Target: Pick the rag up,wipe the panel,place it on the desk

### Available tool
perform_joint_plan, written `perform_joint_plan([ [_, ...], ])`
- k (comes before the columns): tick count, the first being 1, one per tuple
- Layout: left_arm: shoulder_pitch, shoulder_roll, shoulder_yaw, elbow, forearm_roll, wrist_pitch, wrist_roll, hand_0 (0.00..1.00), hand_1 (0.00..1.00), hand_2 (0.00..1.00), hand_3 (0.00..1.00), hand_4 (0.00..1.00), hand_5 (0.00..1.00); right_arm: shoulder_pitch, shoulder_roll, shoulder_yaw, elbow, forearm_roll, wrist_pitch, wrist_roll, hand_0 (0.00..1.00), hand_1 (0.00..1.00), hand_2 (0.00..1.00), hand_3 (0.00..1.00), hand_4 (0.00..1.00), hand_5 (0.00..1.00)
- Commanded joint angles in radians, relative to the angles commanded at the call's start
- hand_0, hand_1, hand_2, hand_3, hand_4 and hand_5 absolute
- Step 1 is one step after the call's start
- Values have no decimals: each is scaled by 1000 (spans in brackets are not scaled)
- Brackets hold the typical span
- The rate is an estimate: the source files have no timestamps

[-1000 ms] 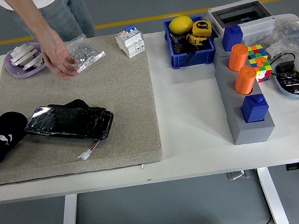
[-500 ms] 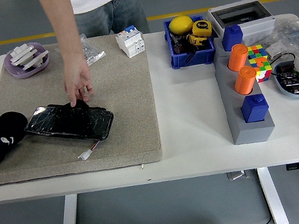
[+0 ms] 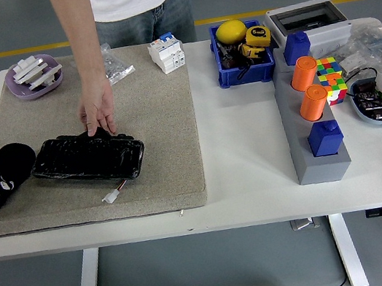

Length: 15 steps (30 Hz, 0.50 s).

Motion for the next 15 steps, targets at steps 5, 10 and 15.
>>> perform_joint_plan([
  [5,-3,-1,0,7,0,20,-6,360,724,834,568,459,8,1,0,0,0,-1,-1,1,758,656,689,724,998,613],
  [10,-4,-3,5,13,-2,31,-10,333,622,821,537,238,2,1,1,3,2,-6,-2,1,758,657,689,724,998,614],
  [15,-3,-3,6,12,-2,43,-10,297,527,706,491,2,2,2,2,7,2,-9,-2,2,758,657,689,725,998,613],
])
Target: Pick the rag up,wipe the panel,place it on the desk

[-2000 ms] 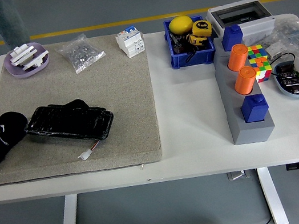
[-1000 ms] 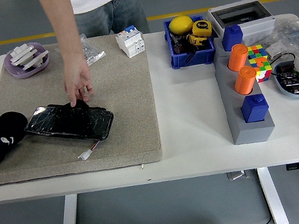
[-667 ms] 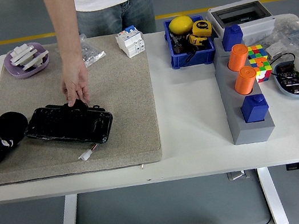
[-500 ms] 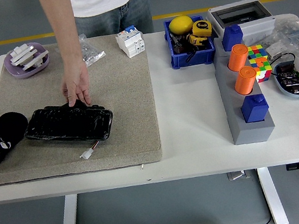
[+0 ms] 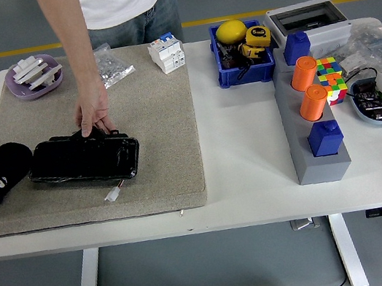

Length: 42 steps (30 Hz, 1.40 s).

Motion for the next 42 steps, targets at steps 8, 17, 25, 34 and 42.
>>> perform_joint_plan([
  [8,13,-4,-19,-7,13,27,8,257,501,687,484,2,2,-1,3,4,-1,-1,-2,1,762,657,689,727,998,614],
  [17,85,-15,-150,-192,90,7,67,231,471,679,451,2,2,-6,2,0,-3,4,-1,0,763,657,689,727,998,614],
  [25,115,-27,-138,-340,151,-38,142,235,469,658,437,2,2,-3,4,4,-4,3,-2,1,765,657,689,728,998,614],
  [34,103,-32,-114,-337,160,-25,153,238,456,638,432,2,2,-4,2,2,-4,4,-2,1,764,657,689,729,998,613],
  [42,96,-47,-88,-363,170,-16,168,236,452,632,430,2,2,-4,3,5,-4,3,-2,2,765,658,689,729,998,613],
])
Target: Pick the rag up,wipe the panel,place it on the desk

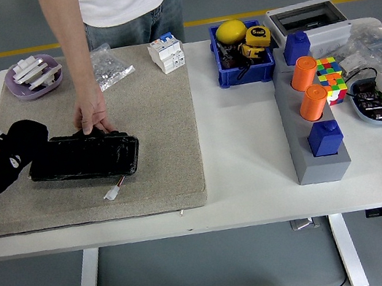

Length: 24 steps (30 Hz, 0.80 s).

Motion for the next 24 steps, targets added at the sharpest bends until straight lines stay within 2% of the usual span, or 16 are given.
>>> perform_joint_plan([
  [11,6,-47,63,-37,-32,53,33,237,451,625,427,2,2,0,-1,8,-2,-4,0,0,766,657,689,729,998,614],
  [24,3,-88,150,-76,-82,80,35,242,446,619,438,2,2,0,-2,7,-2,-8,1,-1,765,657,689,729,998,613],
])
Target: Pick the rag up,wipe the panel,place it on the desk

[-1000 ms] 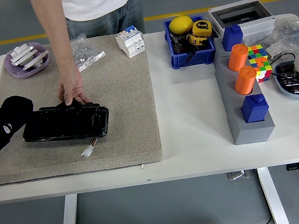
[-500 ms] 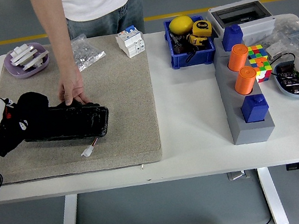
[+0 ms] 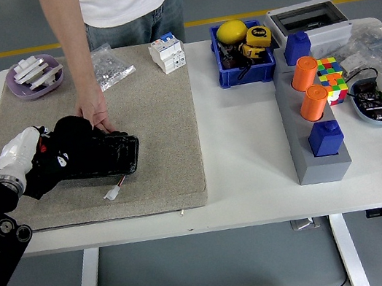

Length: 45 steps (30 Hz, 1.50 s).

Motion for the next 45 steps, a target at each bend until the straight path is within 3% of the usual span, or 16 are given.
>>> perform_joint_plan([
  [11,-17,-3,106,-81,-3,-20,21,247,451,617,448,2,2,4,-1,-9,-5,-4,-1,-2,764,656,689,729,998,613],
  [24,-53,-22,217,-114,12,-27,44,254,457,616,458,2,2,6,-2,-16,-5,-1,-1,-3,765,656,689,728,998,614],
  [36,-55,-26,222,-116,35,-22,59,258,453,611,460,2,2,5,-2,-20,-4,1,-2,-5,765,656,689,727,998,613],
  [45,-43,-2,185,-82,67,-16,64,262,451,608,459,2,2,4,-3,-19,-3,0,-2,-5,764,656,689,728,998,614],
])
